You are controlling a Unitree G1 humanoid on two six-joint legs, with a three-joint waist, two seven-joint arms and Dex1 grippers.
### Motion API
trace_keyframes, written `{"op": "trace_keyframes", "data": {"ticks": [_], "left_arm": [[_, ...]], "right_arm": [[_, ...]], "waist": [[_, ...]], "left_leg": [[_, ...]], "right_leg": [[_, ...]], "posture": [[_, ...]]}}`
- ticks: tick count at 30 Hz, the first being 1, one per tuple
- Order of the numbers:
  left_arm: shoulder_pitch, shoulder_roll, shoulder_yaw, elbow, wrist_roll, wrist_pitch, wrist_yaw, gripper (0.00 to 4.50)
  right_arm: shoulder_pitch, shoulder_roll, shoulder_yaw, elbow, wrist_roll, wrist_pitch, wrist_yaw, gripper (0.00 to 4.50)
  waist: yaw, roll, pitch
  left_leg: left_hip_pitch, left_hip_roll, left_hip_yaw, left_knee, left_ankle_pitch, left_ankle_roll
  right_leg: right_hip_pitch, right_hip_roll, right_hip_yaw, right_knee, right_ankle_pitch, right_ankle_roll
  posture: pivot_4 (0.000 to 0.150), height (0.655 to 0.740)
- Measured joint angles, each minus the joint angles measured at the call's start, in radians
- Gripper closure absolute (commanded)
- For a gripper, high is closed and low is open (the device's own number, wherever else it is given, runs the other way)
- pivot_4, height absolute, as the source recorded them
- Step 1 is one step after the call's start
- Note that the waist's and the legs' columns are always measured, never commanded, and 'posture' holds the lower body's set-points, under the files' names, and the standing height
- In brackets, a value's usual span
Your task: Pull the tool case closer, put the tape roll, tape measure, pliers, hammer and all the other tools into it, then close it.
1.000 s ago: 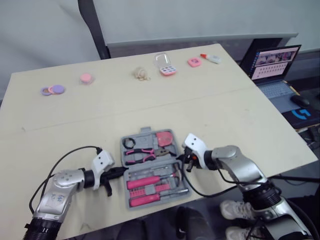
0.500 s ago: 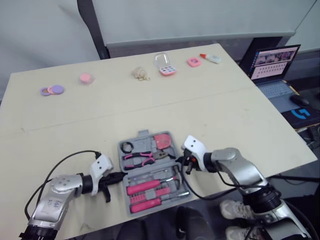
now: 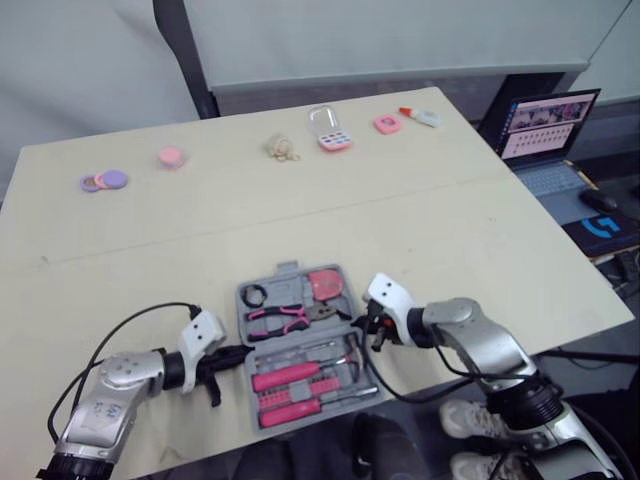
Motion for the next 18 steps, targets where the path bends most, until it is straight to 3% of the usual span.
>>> {"op": "trace_keyframes", "data": {"ticks": [12, 18], "left_arm": [[0.010, 0.004, 0.008, -0.008, 0.000, -0.007, 0.004, 4.50], [0.034, 0.060, 0.056, 0.006, -0.025, -0.011, -0.007, 4.50]], "right_arm": [[-0.001, 0.000, -0.001, 0.000, 0.000, 0.000, 0.000, 4.47], [0.017, -0.033, -0.004, -0.030, 0.025, -0.001, 0.002, 4.47]], "waist": [[0.000, 0.000, 0.000], [0.000, 0.001, 0.000]], "left_leg": [[0.000, 0.000, -0.001, 0.000, 0.000, 0.000], [-0.001, 0.000, -0.001, 0.000, 0.000, 0.000]], "right_leg": [[0.000, 0.000, 0.000, 0.000, 0.000, 0.000], [-0.001, 0.000, 0.000, 0.000, 0.000, 0.000]], "posture": [[0.150, 0.7287], [0.150, 0.7287]]}}
